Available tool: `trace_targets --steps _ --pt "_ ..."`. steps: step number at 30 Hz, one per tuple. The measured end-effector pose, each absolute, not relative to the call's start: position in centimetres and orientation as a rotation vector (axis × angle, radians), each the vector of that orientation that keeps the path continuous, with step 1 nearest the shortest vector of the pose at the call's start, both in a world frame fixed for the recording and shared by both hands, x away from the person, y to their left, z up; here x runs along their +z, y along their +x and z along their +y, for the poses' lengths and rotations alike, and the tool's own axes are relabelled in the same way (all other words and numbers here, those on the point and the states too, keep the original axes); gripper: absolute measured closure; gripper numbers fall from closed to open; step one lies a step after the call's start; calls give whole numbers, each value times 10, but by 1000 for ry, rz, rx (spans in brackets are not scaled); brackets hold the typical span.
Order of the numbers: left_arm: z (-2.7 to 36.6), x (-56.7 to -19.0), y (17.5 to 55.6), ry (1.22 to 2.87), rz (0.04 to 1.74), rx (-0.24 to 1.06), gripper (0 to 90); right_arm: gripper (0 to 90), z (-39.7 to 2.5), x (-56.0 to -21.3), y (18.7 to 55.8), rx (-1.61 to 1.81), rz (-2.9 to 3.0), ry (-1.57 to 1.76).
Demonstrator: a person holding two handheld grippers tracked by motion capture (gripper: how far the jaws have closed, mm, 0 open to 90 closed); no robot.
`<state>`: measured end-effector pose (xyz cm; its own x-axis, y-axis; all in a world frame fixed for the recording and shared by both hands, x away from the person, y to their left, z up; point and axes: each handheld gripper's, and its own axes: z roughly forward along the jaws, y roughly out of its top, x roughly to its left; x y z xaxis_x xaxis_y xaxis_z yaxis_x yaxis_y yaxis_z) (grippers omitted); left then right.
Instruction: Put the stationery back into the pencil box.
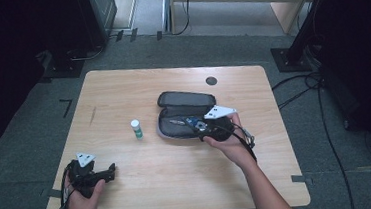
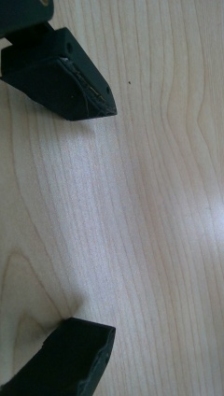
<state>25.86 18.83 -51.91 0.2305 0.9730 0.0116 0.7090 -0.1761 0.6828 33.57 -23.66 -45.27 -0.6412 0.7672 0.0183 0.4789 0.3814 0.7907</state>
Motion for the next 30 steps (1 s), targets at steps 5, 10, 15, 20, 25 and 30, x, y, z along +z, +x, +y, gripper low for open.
trace_targets --steps 5,10,15,20,25,30 --pt "188 -519 259 1955 1539 620 0 422 -240 -459 347 1089 2293 1149" --pt "188 -519 259 1955 1539 620 0 421 -241 -465 354 1027 2278 1213" --pt "188 -519 259 1956 1539 620 0 420 -243 -467 359 1014 2249 1271" --pt "188 -519 259 1956 1539 620 0 418 -247 -468 361 1008 2211 1298" --pt "188 -519 259 1956 1538 621 0 364 -251 -465 361 1028 2185 1302" --pt "188 -519 259 1956 1538 620 0 185 -258 -461 360 1046 2150 1346"
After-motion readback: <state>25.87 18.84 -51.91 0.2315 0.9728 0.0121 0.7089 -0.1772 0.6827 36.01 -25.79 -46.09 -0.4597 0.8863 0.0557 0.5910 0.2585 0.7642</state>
